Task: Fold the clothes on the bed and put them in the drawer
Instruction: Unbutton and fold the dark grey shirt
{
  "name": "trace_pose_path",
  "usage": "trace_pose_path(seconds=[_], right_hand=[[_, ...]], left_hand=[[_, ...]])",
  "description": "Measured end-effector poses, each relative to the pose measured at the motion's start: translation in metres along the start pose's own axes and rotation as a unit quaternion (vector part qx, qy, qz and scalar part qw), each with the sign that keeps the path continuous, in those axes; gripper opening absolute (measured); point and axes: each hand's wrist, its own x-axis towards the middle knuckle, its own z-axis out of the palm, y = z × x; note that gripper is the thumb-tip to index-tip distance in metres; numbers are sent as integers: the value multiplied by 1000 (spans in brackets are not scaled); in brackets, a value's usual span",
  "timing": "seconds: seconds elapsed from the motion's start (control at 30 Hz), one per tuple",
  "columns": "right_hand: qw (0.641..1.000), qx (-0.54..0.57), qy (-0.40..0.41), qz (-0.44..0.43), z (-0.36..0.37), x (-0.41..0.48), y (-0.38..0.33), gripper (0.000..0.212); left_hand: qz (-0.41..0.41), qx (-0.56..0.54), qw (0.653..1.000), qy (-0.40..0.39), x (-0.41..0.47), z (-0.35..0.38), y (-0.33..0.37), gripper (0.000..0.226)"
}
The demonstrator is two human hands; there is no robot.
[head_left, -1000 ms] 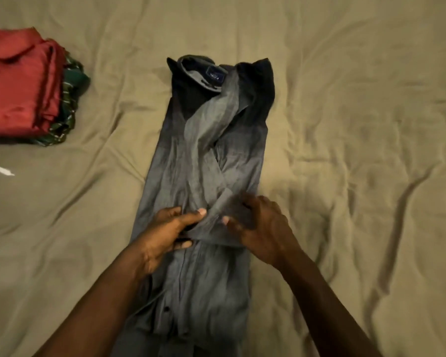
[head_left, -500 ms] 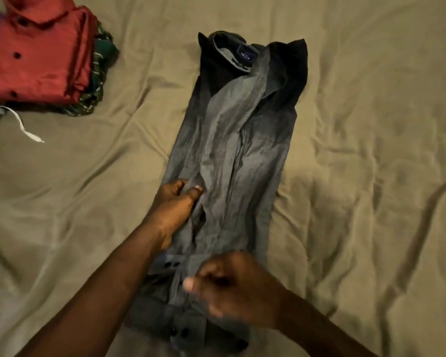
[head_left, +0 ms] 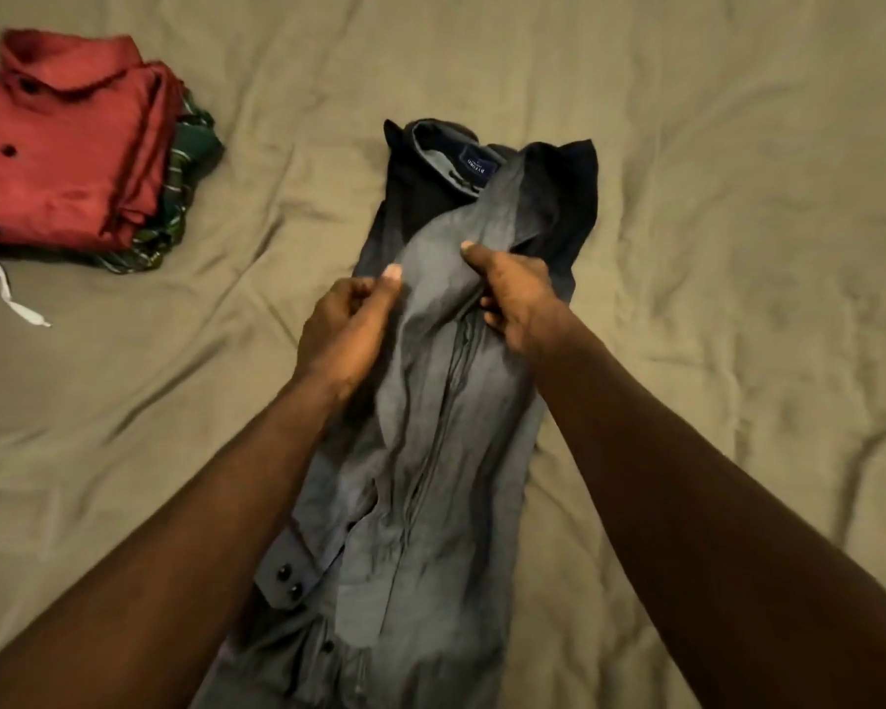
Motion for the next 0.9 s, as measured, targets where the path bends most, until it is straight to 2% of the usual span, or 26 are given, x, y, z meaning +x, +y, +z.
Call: trace_pose_path(seconds=[0.07,0.13,0.2,0.27,0.33,0.43,0.57,0.6,0.67,0.7,0.77,0.83,0.9], right_hand=[[999,34,7,-21,-1,13,-1,16],[995,50,62,-57,-6,24,4,21],[989,46,122,-66,-17,31,12,30],[988,59,134,-57,-29,34,25,25],[992,52,107,-32,-36,28,29,23],[998,-46,41,13,-36,4,22,46],[978,-189,-47,73,-26,-49,50,57],[973,-208,-60,78,-20,-60,64,55],[967,-238,-58,69,-8,-76,91,48],[969,-234,-47,61,-2,-84,102,47],[987,-148,-16,55,5,-97,113,41],[997,-38,0,68,7,-114,116,35],[995,30,-34,92,6,-131,120,39]], left_hand=[[4,65,998,-19,28,12,19,56],[1,74,997,-31,52,25,32,55],[-17,70,997,-21,71,36,29,52],[-22,106,994,-5,80,42,17,52],[-22,97,995,-1,80,42,16,54],[-31,69,997,12,63,30,21,49],[13,185,979,83,2,-10,-6,45],[4,207,975,81,-16,-20,-20,46],[-42,252,967,21,-45,-34,-47,46],[-60,262,963,-14,-57,-40,-59,45],[-51,247,967,-41,-67,-48,-72,46],[-25,198,979,-28,-74,-55,-74,49],[2,173,985,-17,-81,-58,-69,48]])
